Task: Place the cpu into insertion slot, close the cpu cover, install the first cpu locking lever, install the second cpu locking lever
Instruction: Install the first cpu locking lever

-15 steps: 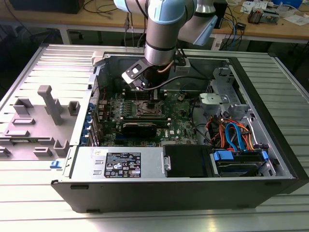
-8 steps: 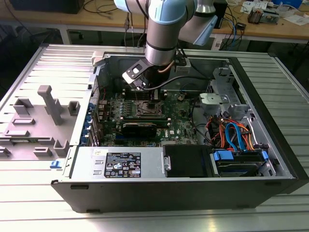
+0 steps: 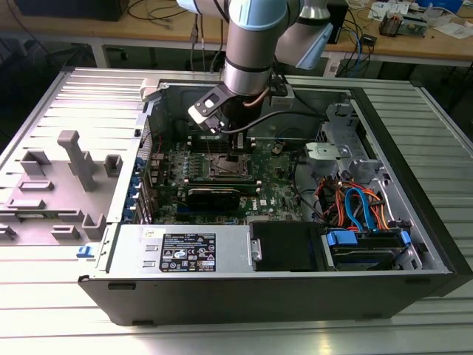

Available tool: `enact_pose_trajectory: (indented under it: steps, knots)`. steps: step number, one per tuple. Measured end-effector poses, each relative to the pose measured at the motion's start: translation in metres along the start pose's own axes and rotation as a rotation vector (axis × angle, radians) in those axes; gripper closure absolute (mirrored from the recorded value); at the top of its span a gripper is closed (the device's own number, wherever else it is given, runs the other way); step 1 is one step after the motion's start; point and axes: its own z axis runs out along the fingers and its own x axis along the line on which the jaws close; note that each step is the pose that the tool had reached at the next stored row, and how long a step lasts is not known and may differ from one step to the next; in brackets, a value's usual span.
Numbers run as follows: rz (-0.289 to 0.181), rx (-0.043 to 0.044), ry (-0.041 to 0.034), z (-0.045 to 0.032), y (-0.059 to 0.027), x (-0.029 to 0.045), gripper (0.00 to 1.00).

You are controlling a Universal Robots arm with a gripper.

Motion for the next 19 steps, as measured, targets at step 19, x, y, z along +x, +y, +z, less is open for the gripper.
enact_pose_trajectory:
  steps: [19]
  knots:
    - [-0.001,-0.0529,-0.0047,-0.0296,-0.0042,0.0002,0.89]
